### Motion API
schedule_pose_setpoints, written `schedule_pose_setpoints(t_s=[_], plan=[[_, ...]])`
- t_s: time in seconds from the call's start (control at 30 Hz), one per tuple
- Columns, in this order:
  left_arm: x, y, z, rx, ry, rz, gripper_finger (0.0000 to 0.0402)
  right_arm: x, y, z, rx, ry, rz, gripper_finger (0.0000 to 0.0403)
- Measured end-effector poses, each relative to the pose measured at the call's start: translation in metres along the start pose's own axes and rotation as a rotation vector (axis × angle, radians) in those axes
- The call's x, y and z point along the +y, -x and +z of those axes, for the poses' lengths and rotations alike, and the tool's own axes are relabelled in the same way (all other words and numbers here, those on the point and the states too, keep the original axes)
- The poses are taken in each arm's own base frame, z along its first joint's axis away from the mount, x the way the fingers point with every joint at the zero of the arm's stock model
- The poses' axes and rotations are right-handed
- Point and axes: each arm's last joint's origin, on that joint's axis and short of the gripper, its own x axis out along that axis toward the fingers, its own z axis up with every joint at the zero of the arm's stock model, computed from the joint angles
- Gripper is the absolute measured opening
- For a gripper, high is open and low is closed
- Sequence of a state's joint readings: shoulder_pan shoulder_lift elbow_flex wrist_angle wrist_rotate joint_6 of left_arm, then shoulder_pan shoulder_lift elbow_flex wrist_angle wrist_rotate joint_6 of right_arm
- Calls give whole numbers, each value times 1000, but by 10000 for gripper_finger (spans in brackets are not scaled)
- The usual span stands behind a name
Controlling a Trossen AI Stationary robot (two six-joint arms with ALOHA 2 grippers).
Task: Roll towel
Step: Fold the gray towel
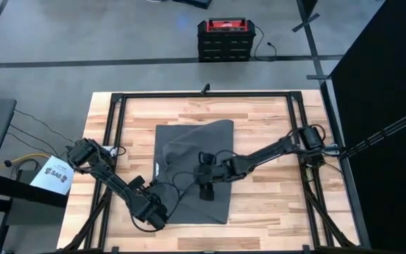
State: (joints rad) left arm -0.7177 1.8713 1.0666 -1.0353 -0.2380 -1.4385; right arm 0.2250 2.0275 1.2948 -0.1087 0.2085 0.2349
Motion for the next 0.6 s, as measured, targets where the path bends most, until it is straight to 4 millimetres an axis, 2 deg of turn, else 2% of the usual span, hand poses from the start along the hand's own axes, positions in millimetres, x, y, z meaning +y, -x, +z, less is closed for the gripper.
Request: schedule_pose_setpoints(t_s=[0.27, 0.43, 0.6], plan=[[0, 0, 0, 8, -6, 7, 0, 9, -38, -19, -30, 11, 9, 170], [0, -1, 0, 12, -4, 7, 0, 22, -39, -15, -88, 64, 42, 169], [1, -1, 2, 21, 0, 9, 0, 41, -29, 10, -241, 99, 97, 169]])
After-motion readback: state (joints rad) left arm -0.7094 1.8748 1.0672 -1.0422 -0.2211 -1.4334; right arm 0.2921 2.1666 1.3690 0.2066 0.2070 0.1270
